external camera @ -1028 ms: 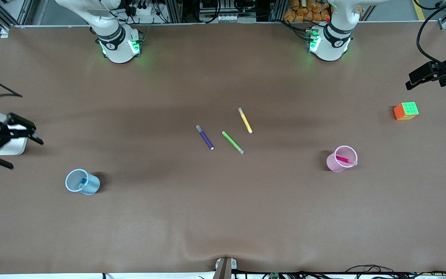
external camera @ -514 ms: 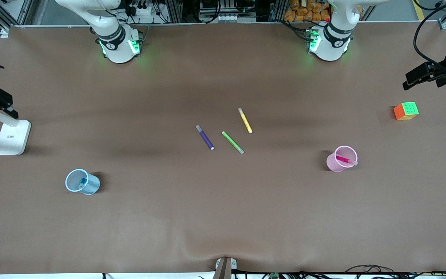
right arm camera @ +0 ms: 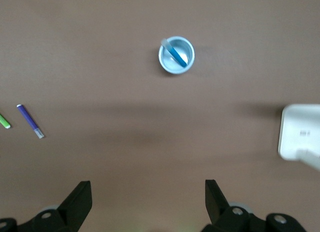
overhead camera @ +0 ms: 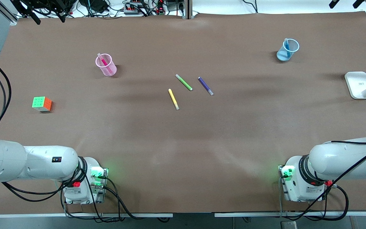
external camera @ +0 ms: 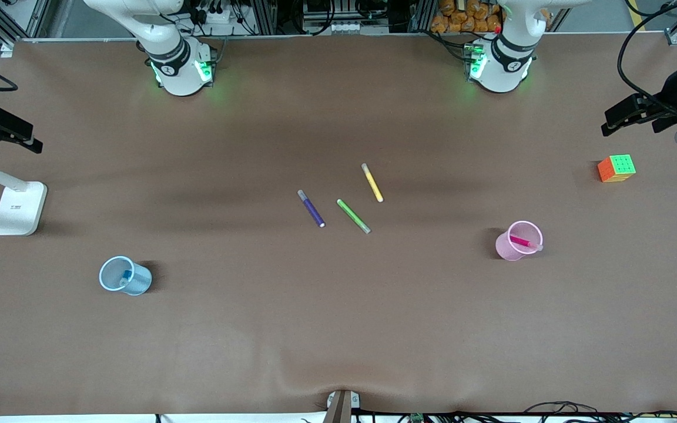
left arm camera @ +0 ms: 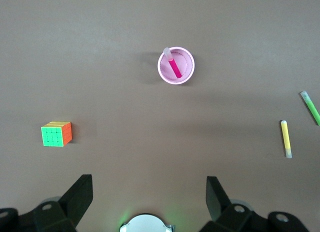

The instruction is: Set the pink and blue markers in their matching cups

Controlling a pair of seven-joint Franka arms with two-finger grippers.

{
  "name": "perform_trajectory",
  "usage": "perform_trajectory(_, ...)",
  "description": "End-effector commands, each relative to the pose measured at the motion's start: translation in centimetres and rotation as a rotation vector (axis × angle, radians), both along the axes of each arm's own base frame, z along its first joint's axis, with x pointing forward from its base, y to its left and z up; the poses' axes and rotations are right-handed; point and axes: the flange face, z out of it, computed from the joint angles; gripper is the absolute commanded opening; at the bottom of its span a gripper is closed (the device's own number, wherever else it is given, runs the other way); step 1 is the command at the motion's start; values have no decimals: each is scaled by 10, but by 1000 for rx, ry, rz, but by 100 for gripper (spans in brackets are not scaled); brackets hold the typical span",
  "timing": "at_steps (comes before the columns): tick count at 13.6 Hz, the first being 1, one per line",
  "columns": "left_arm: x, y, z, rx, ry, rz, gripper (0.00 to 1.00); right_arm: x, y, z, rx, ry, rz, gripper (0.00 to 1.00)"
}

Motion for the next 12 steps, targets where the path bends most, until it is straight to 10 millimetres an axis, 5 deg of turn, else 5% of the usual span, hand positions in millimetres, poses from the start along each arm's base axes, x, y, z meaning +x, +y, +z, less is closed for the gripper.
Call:
perform_trajectory(1,-14,-3,5,5,-30,-11,100,-26,3,-6,-71,31,-78,100)
perform_trajectory(12,-6,-6,18,73,-15,-25,100,-23,15,5,-64,38,-108,100)
